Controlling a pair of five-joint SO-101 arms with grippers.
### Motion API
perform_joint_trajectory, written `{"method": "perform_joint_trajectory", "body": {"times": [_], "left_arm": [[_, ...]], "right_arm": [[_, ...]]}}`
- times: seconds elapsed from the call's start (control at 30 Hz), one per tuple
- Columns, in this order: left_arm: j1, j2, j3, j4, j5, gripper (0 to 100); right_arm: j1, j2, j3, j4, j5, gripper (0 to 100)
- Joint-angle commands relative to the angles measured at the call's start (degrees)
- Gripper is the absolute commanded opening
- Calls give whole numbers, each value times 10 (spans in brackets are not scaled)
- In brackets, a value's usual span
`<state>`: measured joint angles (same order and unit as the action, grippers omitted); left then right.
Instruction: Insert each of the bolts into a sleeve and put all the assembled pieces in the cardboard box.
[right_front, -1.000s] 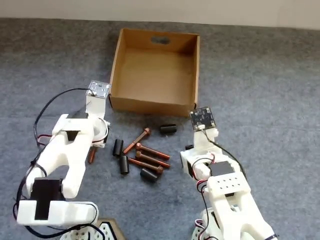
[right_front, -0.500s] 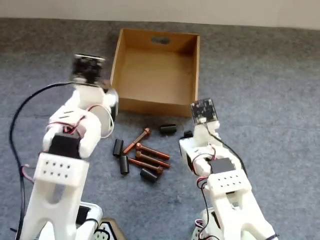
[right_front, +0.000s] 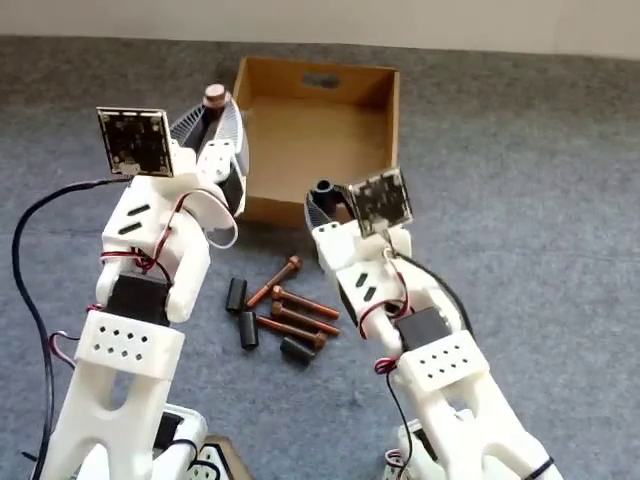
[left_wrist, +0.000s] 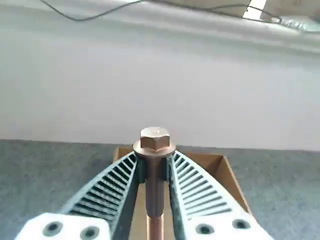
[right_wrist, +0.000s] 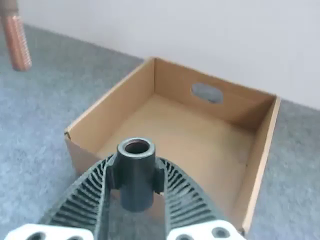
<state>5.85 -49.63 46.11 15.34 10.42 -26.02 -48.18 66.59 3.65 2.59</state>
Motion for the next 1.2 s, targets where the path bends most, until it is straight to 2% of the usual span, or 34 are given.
{"method": "perform_joint_trajectory", "body": {"times": [0.0,0.17,0.53,0.7,0.87,1.0,1.17], "left_arm": [[22,-4,-3,-27,5,8],[67,-9,25,-31,5,8],[113,-11,27,-28,5,8],[146,-48,44,-28,4,8],[147,-111,69,-31,3,8],[150,-117,73,-32,4,8],[191,-116,73,-32,4,8]], "right_arm": [[-5,-15,41,-110,-5,6],[-5,-22,87,-163,-5,6],[-8,-201,193,-160,-5,6],[-8,-209,211,-160,-5,6],[-8,-209,212,-160,-6,6],[-8,-209,213,-160,-6,6],[-9,-208,213,-160,-6,6]]}}
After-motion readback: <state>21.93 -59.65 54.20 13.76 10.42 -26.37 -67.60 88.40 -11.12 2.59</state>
